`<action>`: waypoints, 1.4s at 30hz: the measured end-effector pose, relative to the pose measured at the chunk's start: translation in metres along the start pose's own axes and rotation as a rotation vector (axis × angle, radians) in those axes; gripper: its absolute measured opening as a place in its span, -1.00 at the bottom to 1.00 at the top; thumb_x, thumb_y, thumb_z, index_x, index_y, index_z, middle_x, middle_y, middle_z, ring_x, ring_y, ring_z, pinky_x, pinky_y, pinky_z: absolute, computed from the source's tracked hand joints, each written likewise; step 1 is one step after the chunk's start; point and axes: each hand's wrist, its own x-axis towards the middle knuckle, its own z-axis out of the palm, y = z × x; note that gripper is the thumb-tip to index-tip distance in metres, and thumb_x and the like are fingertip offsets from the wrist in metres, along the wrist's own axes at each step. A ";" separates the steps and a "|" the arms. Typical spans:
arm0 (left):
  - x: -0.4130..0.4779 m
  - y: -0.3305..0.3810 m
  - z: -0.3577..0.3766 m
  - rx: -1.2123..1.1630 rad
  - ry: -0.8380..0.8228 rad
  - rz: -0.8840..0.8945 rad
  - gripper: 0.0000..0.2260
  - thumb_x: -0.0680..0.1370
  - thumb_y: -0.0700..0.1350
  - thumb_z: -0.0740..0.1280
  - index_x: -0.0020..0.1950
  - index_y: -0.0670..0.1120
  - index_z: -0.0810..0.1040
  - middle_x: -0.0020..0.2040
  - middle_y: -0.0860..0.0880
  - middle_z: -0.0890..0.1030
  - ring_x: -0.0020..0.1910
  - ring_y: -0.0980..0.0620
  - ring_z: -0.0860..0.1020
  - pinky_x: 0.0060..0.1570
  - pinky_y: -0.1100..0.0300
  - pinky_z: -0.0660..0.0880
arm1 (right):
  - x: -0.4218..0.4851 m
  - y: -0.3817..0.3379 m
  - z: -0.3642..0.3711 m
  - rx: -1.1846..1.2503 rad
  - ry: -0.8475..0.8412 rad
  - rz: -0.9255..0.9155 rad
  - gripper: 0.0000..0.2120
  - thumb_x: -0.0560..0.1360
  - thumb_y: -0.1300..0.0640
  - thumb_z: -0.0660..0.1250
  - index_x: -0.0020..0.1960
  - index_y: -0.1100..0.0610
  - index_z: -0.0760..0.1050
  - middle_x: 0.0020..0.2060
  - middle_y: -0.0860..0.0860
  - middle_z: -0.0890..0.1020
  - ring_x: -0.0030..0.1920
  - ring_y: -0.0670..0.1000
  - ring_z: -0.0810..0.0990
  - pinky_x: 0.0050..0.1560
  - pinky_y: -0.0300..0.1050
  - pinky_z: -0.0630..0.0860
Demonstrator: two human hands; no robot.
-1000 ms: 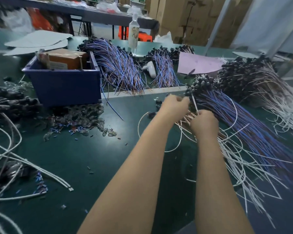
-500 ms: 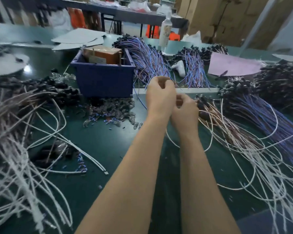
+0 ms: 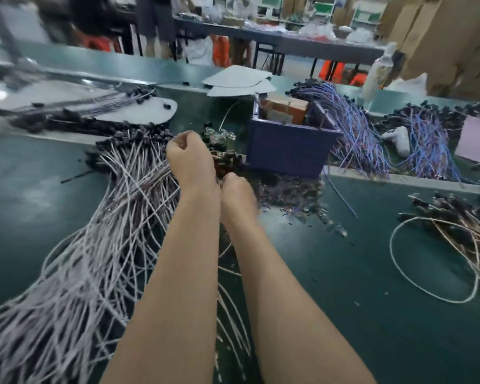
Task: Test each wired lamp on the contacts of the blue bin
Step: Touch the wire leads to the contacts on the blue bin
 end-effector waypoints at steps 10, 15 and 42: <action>0.012 -0.005 -0.003 0.001 0.028 -0.064 -0.87 0.57 -0.21 0.15 -0.16 -0.04 0.37 -0.19 -0.04 0.43 -0.31 0.09 0.37 -0.32 0.28 0.33 | 0.012 -0.006 0.003 -0.053 -0.017 0.052 -0.83 0.54 0.17 0.25 0.11 0.19 0.47 0.12 0.14 0.57 0.10 0.18 0.54 -0.16 -0.11 0.33; 0.009 -0.009 0.000 0.025 0.036 -0.010 -0.87 0.57 -0.24 0.17 -0.15 -0.04 0.36 -0.24 0.03 0.40 -0.34 0.14 0.35 -0.51 0.47 0.31 | 0.018 0.002 -0.010 0.224 0.025 0.117 -0.85 0.52 0.20 0.23 0.05 0.19 0.51 0.00 0.12 0.62 -0.06 0.10 0.54 -0.14 -0.12 0.38; -0.071 -0.048 0.069 0.649 -1.110 0.080 -0.71 0.67 -0.11 0.08 -0.07 -0.18 0.54 -0.42 0.02 0.34 -0.56 0.13 0.27 -0.50 0.26 0.22 | -0.029 0.138 -0.138 1.835 0.705 0.127 -0.87 0.60 0.24 0.21 -0.11 0.18 0.46 -0.43 0.01 0.63 -0.44 -0.11 0.59 -0.37 -0.28 0.56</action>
